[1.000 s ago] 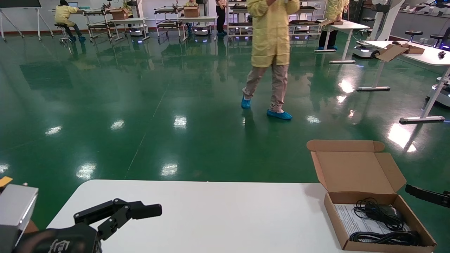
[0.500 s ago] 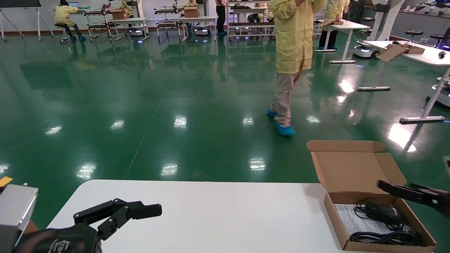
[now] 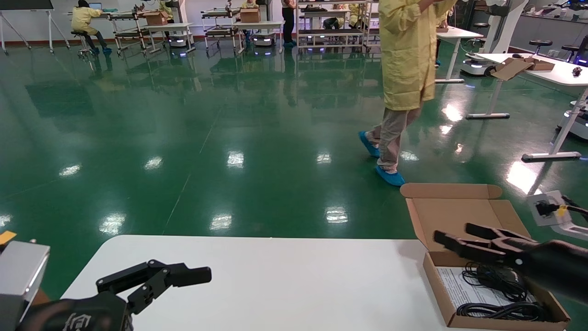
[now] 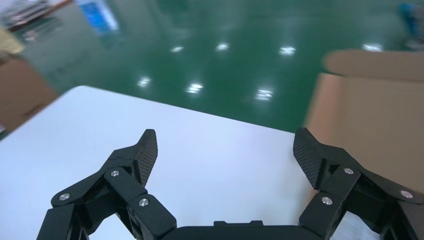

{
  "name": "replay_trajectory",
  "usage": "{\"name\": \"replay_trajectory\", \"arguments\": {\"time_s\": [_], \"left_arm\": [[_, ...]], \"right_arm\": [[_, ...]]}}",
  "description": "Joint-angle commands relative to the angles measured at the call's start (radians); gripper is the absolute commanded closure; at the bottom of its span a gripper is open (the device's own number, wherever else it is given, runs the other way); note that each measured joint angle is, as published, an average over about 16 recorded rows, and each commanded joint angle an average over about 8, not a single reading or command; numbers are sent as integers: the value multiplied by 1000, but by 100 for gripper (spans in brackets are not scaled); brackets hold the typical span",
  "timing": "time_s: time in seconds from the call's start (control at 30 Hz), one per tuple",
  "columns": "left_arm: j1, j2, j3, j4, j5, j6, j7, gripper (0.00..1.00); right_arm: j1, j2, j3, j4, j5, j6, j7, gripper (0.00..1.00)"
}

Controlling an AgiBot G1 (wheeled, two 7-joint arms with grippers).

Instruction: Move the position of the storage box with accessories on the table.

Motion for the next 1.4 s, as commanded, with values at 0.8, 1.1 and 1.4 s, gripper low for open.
{"name": "replay_trajectory", "arguments": {"time_s": [0.8,1.1,1.4], "left_arm": [[0,0,0,0,0,0,0,0],[0,0,0,0,0,0,0,0],[0,0,0,0,0,0,0,0]], "right_arm": [[-233,74,254,525,86,-295,-73,0],[-315,100,344,710,117,-398,-98,0],[-357,113,389,807,134,-452,-111,0]]}}
